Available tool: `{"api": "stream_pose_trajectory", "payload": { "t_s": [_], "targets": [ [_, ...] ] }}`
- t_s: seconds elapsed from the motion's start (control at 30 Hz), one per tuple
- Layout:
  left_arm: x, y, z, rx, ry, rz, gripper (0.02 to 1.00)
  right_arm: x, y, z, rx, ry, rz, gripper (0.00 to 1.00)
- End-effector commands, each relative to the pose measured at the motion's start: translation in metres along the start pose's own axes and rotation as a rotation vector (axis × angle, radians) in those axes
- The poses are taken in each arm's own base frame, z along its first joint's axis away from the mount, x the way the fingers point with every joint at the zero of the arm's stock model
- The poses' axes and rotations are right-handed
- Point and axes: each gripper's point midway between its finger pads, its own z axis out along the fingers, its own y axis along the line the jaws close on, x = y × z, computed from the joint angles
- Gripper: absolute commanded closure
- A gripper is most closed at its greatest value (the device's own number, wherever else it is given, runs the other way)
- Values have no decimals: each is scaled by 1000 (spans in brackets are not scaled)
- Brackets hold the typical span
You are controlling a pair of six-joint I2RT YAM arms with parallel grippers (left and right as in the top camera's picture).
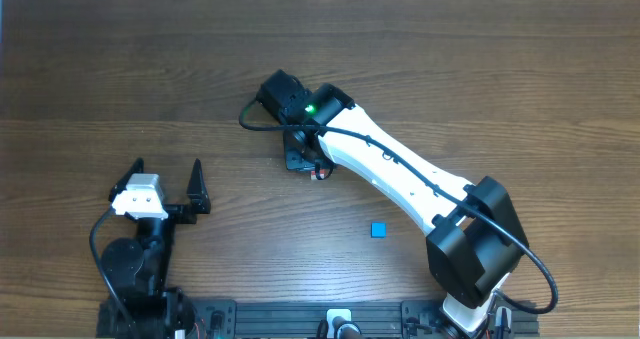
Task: Stack Cubes
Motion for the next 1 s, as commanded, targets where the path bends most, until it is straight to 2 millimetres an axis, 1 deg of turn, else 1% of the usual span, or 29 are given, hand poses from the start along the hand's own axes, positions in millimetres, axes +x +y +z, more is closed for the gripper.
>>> {"api": "stream_pose_trajectory", "payload": {
  "t_s": [0.03,0.23,0.47,0.7,1.0],
  "targets": [
    [1,0,0,4,-2,14,18,-3,-5,6,23,-2,8,989],
    [1,0,0,4,-2,14,18,-4,-8,6,25,-1,14,989],
    [1,0,0,4,-2,14,18,1,-11,12,35,13,21,989],
    [1,0,0,4,-2,14,18,0,-9,14,28,7,28,989],
    [1,0,0,4,-2,14,18,2,-10,21,28,9,29,989]
  ]
}}
